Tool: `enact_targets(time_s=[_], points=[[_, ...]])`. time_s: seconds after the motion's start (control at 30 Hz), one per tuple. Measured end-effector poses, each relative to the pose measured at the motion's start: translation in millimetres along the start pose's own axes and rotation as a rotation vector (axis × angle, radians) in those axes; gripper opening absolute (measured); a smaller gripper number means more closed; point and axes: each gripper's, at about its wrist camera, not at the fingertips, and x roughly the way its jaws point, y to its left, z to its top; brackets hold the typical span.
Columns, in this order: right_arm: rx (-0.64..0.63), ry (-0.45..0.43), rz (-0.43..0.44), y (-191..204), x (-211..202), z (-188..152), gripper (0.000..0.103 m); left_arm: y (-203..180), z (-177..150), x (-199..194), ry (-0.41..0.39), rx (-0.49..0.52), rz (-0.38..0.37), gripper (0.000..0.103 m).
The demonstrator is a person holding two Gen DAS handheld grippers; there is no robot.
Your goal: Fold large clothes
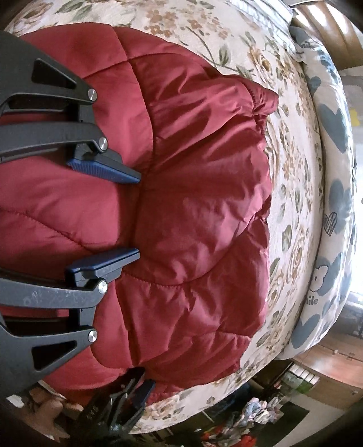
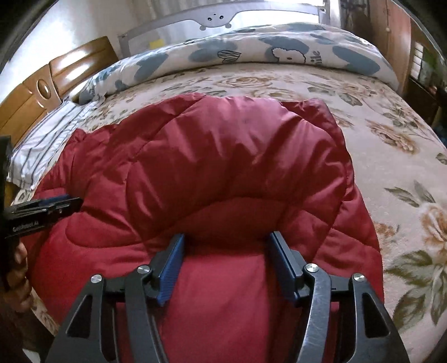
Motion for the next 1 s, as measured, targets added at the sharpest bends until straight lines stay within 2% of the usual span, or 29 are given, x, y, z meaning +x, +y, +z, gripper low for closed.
enact_targets(time_s=[0.17,0.33,0.43,0.63,0.87,1.0], points=[[0.007,-0.012,-0.004,2.1,-1.4,-4.5,0.061,8.0,-7.2,-26.8,-0.022,-0.046,-0.05,0.046],[0.01,-0.016,-0.002,1.6,-1.1,-6.2,0.061,11.0,-25.9,-59.0,-0.056,-0.039,-0.038,0.046],[0.013,-0.017,0.002,0.4,-0.8,-5.7,0.061,9.7,-36.2,-63.8,-0.042,-0.027,-0.038,0.046],[0.031,-0.004,-0.008,3.5,-14.5,-2.7,0.061,-3.1,-47.7,-50.0,-0.007,0.015,0.063,0.046],[-0.051,-0.054,0.061,29.7,-66.6,-19.8,0.063,-5.8,-56.7,-73.7,-0.021,0.024,0.074,0.048],[-0.092,0.016,0.007,33.2,-54.9,-36.4,0.063,-6.3,-67.0,-58.2,0.015,0.035,0.095,0.051]])
